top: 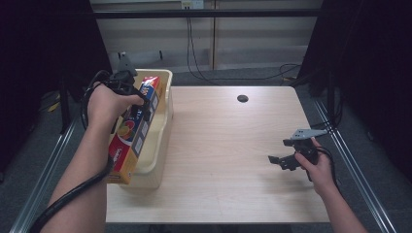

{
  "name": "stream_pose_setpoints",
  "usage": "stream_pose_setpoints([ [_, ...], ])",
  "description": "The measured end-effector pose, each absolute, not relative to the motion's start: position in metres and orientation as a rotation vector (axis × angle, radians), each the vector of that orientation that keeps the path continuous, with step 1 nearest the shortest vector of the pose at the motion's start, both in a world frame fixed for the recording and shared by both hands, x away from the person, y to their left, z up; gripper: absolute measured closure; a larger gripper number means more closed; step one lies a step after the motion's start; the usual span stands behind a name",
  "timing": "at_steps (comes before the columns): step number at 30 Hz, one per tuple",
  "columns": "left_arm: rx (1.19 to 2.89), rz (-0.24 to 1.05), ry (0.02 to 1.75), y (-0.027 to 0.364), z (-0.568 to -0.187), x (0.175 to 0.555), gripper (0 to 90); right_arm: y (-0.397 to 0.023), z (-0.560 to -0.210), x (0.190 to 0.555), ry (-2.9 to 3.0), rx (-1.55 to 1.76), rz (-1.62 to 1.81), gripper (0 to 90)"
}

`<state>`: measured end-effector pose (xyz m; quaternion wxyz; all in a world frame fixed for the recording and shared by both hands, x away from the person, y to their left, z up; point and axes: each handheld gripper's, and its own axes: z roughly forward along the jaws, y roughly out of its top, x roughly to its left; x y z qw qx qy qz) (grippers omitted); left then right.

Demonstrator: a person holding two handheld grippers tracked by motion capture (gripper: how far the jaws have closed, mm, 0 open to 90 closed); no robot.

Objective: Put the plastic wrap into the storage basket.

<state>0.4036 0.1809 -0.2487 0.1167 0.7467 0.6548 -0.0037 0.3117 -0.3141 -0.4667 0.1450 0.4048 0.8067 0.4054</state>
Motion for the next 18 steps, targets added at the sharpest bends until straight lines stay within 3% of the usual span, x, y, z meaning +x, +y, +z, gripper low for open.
stream_pose_setpoints([
  [18, 2.178, -0.060, 1.926, 0.184, -0.269, 0.402, 40.6, -0.314, -0.467, 0.312, 2.327, 1.167, 1.172, 1.7],
])
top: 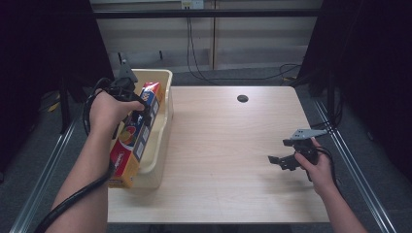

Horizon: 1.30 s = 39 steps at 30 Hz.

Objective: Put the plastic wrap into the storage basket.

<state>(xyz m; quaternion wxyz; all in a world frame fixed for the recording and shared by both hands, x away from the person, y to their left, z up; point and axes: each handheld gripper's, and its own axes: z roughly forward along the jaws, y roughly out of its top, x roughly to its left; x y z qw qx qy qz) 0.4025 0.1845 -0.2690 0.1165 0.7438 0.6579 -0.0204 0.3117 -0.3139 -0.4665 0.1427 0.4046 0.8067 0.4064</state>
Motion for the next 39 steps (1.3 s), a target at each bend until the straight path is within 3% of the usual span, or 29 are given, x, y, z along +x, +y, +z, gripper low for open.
stream_pose_setpoints([
  [39, 2.175, -0.141, 1.968, 0.185, -0.309, 0.405, 40.4, -0.315, -0.467, 0.312, 2.318, 1.174, 1.171, 1.7],
])
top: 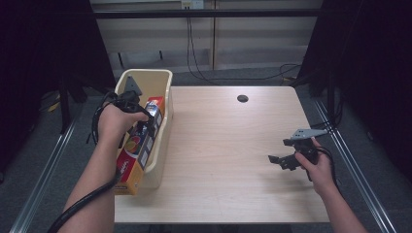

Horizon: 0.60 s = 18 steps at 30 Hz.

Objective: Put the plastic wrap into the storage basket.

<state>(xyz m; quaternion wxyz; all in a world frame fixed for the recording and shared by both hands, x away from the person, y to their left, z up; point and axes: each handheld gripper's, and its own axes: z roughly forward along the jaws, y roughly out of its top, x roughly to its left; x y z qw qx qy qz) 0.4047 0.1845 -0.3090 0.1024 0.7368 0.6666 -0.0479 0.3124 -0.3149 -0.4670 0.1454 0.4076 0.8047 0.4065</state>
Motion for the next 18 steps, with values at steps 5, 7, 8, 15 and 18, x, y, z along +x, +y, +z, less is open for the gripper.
stream_pose_setpoints([
  [5, 2.180, -0.152, 1.981, 0.183, -0.314, 0.407, 40.3, -0.314, -0.467, 0.312, 2.319, 1.174, 1.170, 1.7],
  [7, 2.173, -0.165, 2.000, 0.182, -0.318, 0.409, 40.3, -0.314, -0.467, 0.312, 2.318, 1.172, 1.172, 1.7],
  [8, 2.175, -0.173, 2.001, 0.182, -0.319, 0.410, 40.3, -0.314, -0.467, 0.312, 2.318, 1.173, 1.171, 1.7],
  [15, 2.180, -0.180, 2.020, 0.181, -0.324, 0.412, 40.2, -0.315, -0.468, 0.313, 2.313, 1.172, 1.167, 1.7],
  [18, 2.178, -0.173, 2.029, 0.180, -0.326, 0.413, 40.2, -0.315, -0.468, 0.313, 2.317, 1.174, 1.169, 1.7],
])
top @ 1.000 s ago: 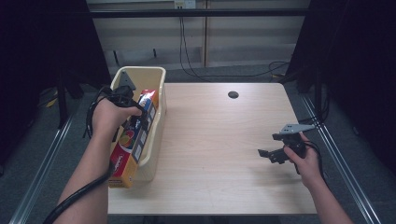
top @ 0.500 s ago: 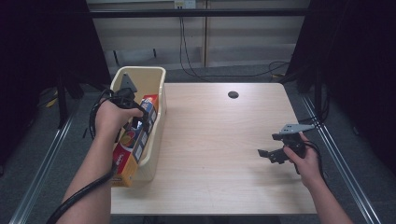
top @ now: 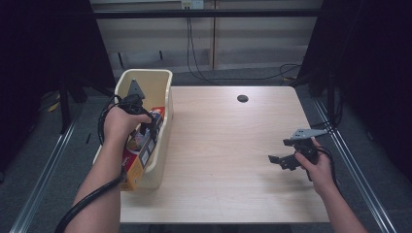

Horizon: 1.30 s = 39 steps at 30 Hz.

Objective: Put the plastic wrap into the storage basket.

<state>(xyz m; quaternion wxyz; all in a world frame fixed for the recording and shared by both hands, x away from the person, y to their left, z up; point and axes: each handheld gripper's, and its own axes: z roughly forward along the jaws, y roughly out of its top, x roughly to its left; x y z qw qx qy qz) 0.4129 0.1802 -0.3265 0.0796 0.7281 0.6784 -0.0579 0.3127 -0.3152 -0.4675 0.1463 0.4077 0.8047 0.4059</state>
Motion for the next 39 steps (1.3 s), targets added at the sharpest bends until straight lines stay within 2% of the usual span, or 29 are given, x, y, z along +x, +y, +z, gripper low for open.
stream_pose_setpoints([
  [17, 2.192, -0.217, 2.048, 0.181, -0.334, 0.417, 40.1, -0.314, -0.468, 0.313, 2.320, 1.176, 1.163, 1.7],
  [39, 2.185, -0.215, 2.075, 0.179, -0.342, 0.424, 39.9, -0.314, -0.469, 0.313, 2.331, 1.161, 1.157, 1.7],
])
